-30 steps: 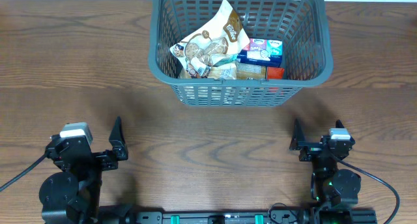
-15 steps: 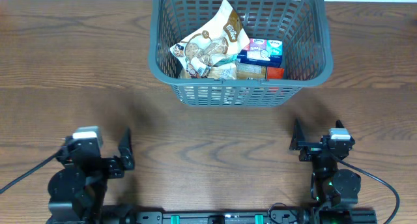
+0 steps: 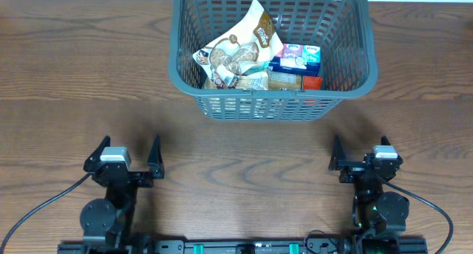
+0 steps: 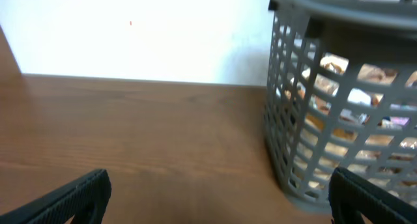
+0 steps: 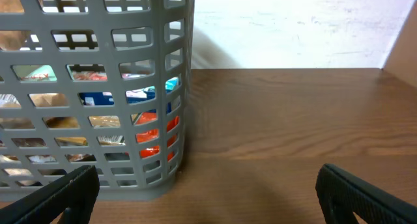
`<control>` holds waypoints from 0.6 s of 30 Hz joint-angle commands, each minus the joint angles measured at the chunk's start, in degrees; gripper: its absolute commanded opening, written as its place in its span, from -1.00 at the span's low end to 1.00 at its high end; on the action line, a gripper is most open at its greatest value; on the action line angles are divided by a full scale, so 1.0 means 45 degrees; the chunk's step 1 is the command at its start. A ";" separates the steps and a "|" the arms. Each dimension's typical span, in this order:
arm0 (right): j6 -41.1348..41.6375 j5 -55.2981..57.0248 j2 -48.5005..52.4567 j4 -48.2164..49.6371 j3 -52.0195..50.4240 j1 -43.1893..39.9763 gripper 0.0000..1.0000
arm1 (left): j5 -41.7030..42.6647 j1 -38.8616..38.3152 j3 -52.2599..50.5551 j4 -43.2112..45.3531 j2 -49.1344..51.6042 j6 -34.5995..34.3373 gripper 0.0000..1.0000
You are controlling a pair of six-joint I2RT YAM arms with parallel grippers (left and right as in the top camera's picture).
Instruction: Pack container
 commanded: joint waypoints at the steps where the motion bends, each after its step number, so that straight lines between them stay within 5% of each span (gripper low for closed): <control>1: 0.0223 0.0083 -0.0126 -0.0019 -0.0097 -0.0087 0.99 | -0.0355 -0.0039 -0.1030 0.1258 -0.0282 -0.0112 0.97; 8: 0.0223 0.0083 -0.0126 -0.0019 -0.0097 -0.0087 0.98 | -0.1880 -0.0039 -0.2395 0.3240 -0.0287 -0.0117 0.97; 18: 0.0223 0.0083 -0.0126 -0.0024 -0.0097 -0.0087 0.99 | -0.2195 -0.0015 -0.2647 0.1909 -0.0287 -0.0121 0.97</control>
